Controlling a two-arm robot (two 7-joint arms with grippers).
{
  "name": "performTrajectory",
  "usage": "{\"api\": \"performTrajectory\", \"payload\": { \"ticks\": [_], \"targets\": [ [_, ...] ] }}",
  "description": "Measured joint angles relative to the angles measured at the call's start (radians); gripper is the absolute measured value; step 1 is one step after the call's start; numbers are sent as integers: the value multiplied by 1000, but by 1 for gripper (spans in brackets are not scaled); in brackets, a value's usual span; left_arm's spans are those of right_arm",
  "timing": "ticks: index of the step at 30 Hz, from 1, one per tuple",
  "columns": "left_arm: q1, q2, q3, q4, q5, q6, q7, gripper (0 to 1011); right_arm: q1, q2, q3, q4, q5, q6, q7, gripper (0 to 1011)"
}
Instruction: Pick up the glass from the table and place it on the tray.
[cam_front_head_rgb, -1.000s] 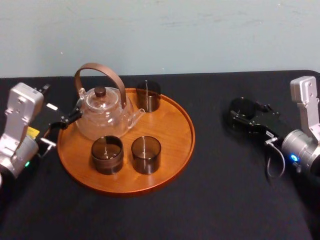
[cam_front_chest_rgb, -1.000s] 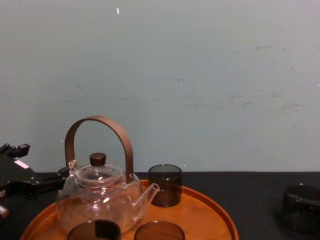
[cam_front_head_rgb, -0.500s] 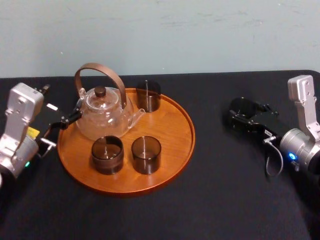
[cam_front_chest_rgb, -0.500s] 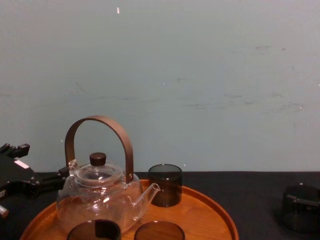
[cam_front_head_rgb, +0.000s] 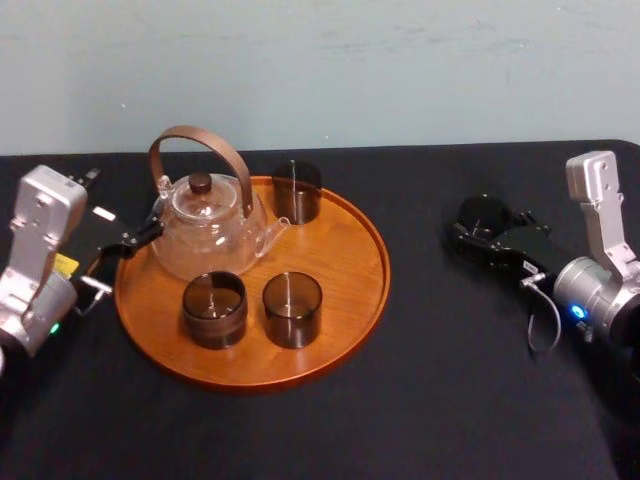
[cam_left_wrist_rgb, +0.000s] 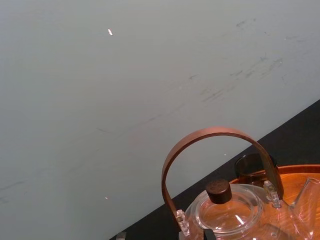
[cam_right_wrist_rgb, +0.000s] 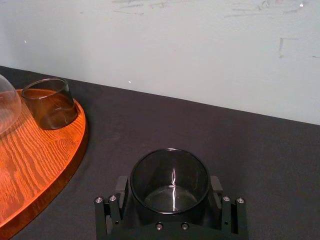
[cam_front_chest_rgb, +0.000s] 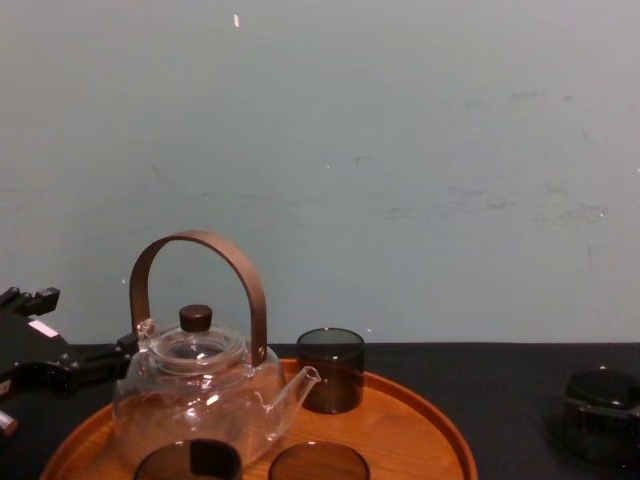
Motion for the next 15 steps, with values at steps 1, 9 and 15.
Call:
{"api": "performTrajectory", "payload": {
  "ticks": [1,9,15],
  "targets": [
    [0,0,0,0,0,0,0,1001,0,0,0,0,0,0,0,1002],
    [0,0,0,0,0,0,0,1001,-1,0,0,-1,0,-1,0,969],
    [0,0,0,0,0,0,0,1001,-1,1,1,-1,1,-2,0,905]
  ]
}}
